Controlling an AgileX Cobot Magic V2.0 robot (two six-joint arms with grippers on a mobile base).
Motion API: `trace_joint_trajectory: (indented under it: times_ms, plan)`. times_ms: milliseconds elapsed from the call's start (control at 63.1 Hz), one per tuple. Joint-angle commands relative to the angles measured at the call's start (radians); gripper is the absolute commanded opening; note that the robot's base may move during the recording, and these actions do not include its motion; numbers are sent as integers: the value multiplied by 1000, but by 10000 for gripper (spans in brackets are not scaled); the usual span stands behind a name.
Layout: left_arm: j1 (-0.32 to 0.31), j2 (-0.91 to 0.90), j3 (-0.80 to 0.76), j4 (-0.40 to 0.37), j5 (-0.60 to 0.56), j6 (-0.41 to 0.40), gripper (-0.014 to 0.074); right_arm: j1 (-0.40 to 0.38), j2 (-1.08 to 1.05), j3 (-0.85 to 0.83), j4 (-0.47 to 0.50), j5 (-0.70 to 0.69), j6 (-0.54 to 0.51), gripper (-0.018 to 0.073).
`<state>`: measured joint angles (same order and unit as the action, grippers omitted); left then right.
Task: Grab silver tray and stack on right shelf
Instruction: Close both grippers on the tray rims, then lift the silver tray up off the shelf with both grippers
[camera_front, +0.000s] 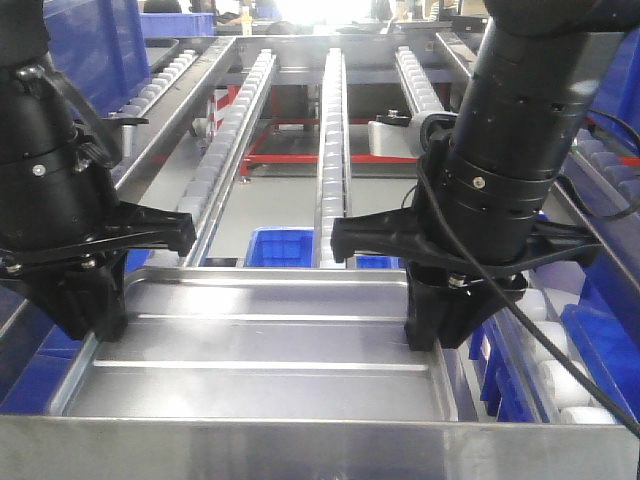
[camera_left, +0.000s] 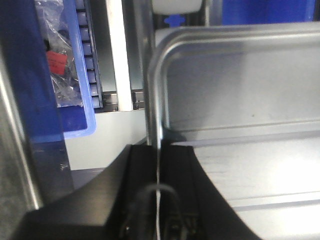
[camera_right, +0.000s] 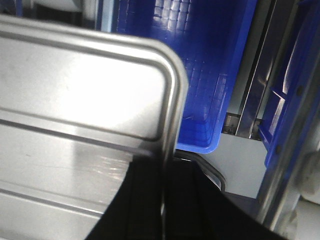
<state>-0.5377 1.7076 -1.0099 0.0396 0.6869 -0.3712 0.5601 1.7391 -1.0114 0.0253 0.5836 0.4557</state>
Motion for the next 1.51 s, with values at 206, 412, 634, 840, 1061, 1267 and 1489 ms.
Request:
trace_joint_trajectory:
  times_ms: [206,412,634,840,1061,1267,1489]
  plan:
    - [-5,-32,-48,4,24,-47,-93,-1,-71,-22,-25,35,-14,57]
    - [-27,-114,-137,11,98,-56,-93,-3,-174,-96,-60,141,-14,57]
    - [-84,-213,-218,156,244,-177,-93,-3,-266,-188,-135,277,58,57]
    - [-143,-272,-316,168,328,-212,-93,-2,-323,-190,-150,323,73,57]
    - [-179,-290,-379,179,337,-212,-93,-1,-333,-190,-188,360,73,57]
    - [-179,-290,-379,212,358,-212,-93,-1,-333,-190,-188,363,73,57]
    - [-179,-288,-379,212,408,-210,-93,-1,-333,-190,-188,405,72,57]
